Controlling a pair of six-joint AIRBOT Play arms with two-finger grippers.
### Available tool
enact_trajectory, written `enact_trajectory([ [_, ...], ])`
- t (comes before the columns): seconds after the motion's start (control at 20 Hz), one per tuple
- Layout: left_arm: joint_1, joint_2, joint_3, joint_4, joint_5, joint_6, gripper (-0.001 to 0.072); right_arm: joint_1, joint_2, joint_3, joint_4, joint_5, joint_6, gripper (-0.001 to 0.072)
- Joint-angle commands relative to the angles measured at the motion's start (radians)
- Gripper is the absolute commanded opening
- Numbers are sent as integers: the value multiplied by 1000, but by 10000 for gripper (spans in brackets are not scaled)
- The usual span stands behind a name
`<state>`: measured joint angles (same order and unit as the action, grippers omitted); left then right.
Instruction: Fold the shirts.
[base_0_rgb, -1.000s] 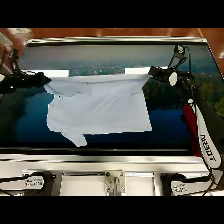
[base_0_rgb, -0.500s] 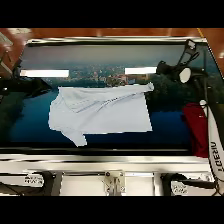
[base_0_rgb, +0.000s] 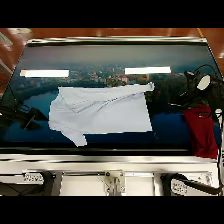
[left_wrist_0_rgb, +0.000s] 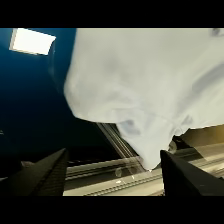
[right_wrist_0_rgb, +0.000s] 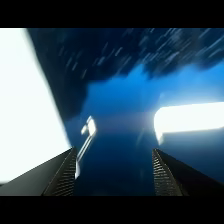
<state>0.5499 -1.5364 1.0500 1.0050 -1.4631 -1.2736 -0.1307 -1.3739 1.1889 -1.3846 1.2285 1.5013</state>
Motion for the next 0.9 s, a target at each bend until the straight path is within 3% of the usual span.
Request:
enact_trajectory([
  [0.0,-3,1,-97,-14,112,24,695,-9,3,-89,136,1,-39,594],
  [0.4,-78,-39,-97,-15,217,24,691,-9,3,-94,150,-5,-31,594],
  [0.45,-95,-39,-97,-15,238,23,611,-9,3,-94,150,-4,-23,595],
  [0.6,-130,-39,-97,-15,280,24,184,-9,3,-94,150,-2,-8,594],
  [0.65,-133,-37,-96,-16,273,33,89,-9,3,-94,146,6,-8,594],
  [0.7,-132,-34,-96,-19,256,52,43,-9,3,-95,136,20,-9,595],
  [0.85,-132,-9,-97,-19,217,80,39,-39,3,-164,174,71,-45,595],
])
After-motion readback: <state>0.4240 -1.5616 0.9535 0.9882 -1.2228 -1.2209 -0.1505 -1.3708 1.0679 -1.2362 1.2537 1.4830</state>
